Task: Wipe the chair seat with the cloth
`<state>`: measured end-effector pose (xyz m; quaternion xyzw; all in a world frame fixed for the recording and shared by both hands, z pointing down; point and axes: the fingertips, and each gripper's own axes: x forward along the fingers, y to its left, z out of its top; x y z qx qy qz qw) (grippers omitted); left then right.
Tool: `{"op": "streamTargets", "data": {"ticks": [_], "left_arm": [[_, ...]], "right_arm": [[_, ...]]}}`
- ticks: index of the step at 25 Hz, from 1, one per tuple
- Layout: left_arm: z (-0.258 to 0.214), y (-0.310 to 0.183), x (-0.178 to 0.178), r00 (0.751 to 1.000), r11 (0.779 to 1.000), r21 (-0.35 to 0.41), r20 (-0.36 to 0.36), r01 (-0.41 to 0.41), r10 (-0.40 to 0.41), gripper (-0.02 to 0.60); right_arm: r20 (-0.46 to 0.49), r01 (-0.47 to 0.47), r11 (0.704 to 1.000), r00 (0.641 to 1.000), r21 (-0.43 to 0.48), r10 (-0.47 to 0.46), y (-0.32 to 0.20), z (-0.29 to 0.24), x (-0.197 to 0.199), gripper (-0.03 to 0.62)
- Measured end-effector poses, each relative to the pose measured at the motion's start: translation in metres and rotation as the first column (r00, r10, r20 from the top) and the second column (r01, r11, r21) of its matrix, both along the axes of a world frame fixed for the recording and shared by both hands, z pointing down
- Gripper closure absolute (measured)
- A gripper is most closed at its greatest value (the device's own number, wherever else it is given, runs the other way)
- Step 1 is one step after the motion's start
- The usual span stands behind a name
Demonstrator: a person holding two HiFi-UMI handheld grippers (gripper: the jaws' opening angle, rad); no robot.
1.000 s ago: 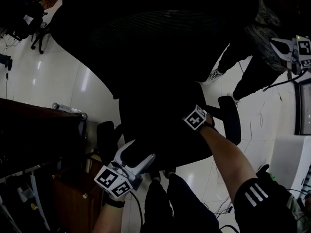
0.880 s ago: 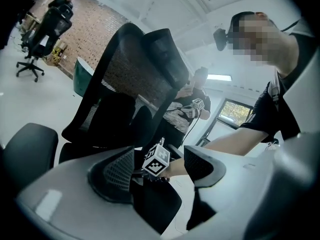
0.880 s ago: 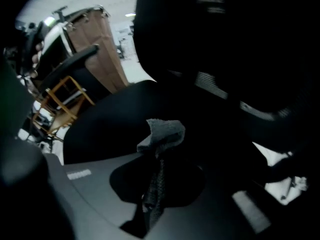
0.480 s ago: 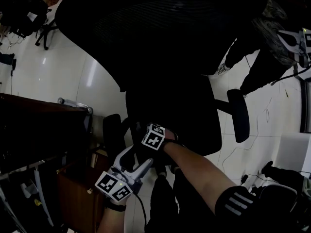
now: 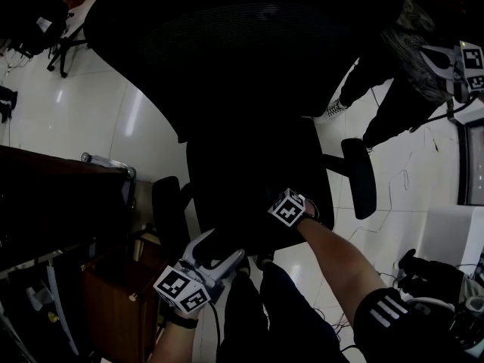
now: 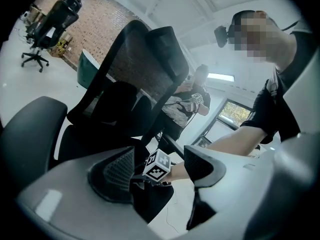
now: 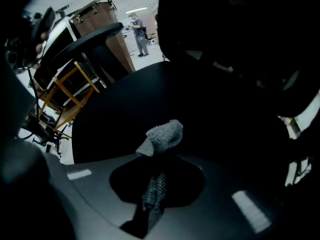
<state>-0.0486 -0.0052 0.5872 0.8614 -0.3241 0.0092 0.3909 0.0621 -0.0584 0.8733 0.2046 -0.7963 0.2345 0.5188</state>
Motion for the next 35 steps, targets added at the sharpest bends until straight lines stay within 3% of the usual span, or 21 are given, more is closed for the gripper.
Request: {"op": "streamTargets", "data": {"ticks": [5, 9, 12, 16, 20, 24, 30, 35], "left_arm": [[-0.001, 0.005, 0.015, 0.999, 0.999, 0.006, -0.015, -0.043, 0.043, 0.247], [-0.003, 0.007, 0.018, 0.998, 0.998, 0.002, -0.019, -0.056, 0.056, 0.247], [-0.006, 0.01, 0.015, 0.998, 0.998, 0.0, -0.014, -0.057, 0.057, 0.248], [-0.006, 0.016, 0.001, 0.999, 0.999, -0.01, 0.002, -0.037, 0.037, 0.247], [-0.003, 0.023, -0.014, 1.0, 1.0, -0.025, 0.014, -0.012, 0.012, 0.247], [0.002, 0.029, -0.026, 1.0, 0.999, -0.036, 0.025, 0.002, -0.001, 0.247], [0.01, 0.033, -0.028, 1.0, 0.999, -0.053, 0.028, -0.001, 0.003, 0.247], [0.007, 0.035, -0.005, 0.999, 0.998, -0.056, 0.011, -0.04, 0.04, 0.247]], "right_arm": [[-0.139, -0.136, 0.99, 0.98, 0.048, 0.141, -0.013, -0.006, 0.109, 0.565], [-0.166, -0.187, 0.981, 0.967, 0.058, 0.194, -0.019, -0.011, 0.128, 0.565], [-0.089, -0.223, 0.974, 0.97, 0.025, 0.224, -0.011, -0.019, 0.09, 0.565], [0.069, -0.058, 0.998, 0.996, -0.009, 0.059, 0.026, -0.026, -0.028, 0.565], [0.23, 0.066, 0.997, 0.972, -0.031, -0.058, 0.069, -0.042, -0.137, 0.565], [0.304, 0.115, 0.99, 0.949, -0.081, -0.085, 0.099, -0.042, -0.2, 0.563], [0.289, 0.163, 0.984, 0.948, -0.071, -0.136, 0.112, -0.039, -0.2, 0.565], [0.179, 0.202, 0.976, 0.966, -0.079, -0.186, 0.128, -0.013, -0.123, 0.565]]}}
